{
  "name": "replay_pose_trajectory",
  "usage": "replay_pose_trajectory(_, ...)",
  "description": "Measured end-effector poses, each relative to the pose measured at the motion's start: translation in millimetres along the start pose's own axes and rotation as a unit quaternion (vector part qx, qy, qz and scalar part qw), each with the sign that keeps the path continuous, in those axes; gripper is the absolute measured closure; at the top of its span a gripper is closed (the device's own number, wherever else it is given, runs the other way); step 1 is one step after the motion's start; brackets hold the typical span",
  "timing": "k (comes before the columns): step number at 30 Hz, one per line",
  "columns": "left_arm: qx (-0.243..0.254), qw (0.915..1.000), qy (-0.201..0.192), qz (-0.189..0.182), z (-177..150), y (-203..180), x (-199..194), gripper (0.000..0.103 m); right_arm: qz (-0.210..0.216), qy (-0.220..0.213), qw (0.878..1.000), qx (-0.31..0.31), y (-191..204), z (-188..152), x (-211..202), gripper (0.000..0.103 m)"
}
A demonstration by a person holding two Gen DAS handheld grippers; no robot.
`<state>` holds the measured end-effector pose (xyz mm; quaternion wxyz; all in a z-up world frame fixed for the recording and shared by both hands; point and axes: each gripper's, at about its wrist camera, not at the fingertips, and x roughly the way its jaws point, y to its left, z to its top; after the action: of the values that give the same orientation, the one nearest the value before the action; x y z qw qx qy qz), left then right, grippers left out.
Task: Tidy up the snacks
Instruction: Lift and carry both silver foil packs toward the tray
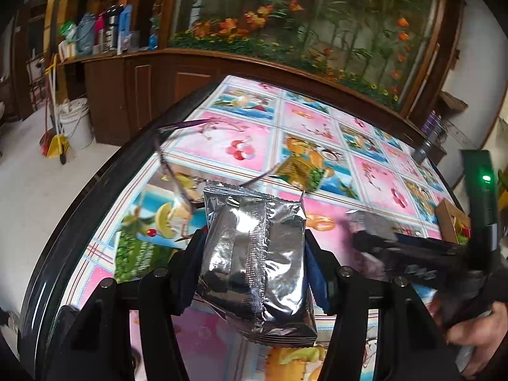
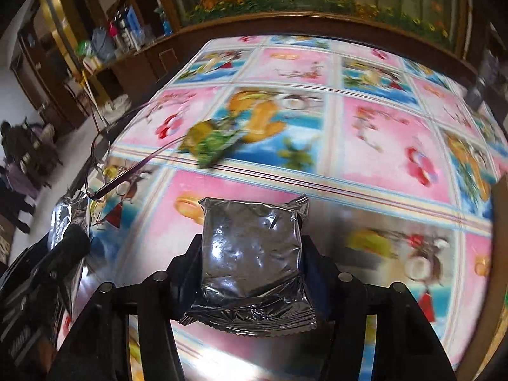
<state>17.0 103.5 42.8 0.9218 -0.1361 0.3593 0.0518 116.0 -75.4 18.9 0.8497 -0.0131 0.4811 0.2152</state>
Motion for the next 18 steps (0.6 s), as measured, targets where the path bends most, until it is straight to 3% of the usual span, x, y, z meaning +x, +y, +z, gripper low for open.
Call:
replay_pose_trajectory(6, 0.028, 0.9995, 0.001, -0.013, -2, -28, 5, 0.045, 0.021, -0.058, 0.997, 0.037, -56, -22, -42, 0.040)
replay_pose_trajectory(11, 0.038, 0.9992, 0.003, -0.012, -5, -68, 17, 0.045, 0.049, -0.091, 0.991, 0.084, -80, -18, -58, 0.040)
replay_pose_trajectory(18, 0.060, 0.9982, 0.001, 0.004, -8, -133, 38, 0.045, 0.025, -0.109, 0.988, 0.108, -98, -16, -68, 0.040)
